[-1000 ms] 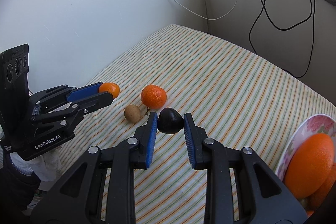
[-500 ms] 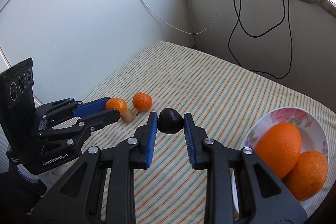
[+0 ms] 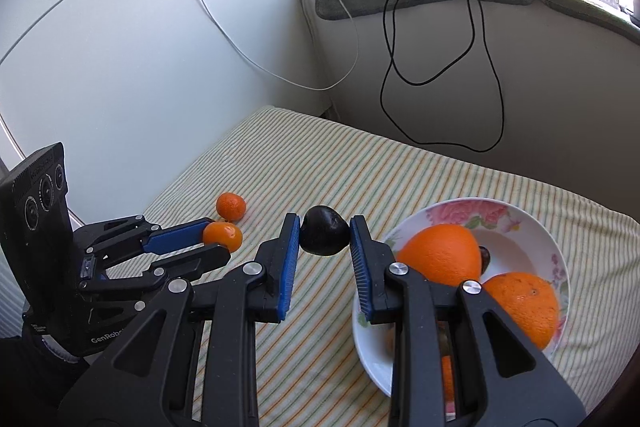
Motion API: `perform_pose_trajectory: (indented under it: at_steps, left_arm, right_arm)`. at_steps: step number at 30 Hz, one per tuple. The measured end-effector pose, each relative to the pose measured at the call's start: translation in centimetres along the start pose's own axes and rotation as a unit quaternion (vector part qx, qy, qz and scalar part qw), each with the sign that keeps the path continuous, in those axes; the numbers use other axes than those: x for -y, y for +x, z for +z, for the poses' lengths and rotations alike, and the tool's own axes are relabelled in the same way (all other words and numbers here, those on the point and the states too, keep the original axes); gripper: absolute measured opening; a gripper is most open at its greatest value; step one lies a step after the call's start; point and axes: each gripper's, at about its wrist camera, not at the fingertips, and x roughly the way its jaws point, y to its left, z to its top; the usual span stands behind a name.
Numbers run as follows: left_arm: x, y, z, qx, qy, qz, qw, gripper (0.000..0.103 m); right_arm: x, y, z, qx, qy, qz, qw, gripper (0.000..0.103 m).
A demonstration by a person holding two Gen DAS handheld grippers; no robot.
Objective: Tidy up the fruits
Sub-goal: 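Carry the tangerine and plum to the plate in both grippers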
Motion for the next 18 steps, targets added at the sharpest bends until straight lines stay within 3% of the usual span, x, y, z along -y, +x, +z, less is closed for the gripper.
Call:
perform_pose_trajectory:
  at_steps: [18]
  left_arm:
    - [5.2, 2.5, 0.4, -0.019, 0.038, -0.044, 0.9981, 0.023]
  right_arm:
    - [6.8, -3.1, -0.5, 0.018, 0.043, -0.054, 0.997, 0.027]
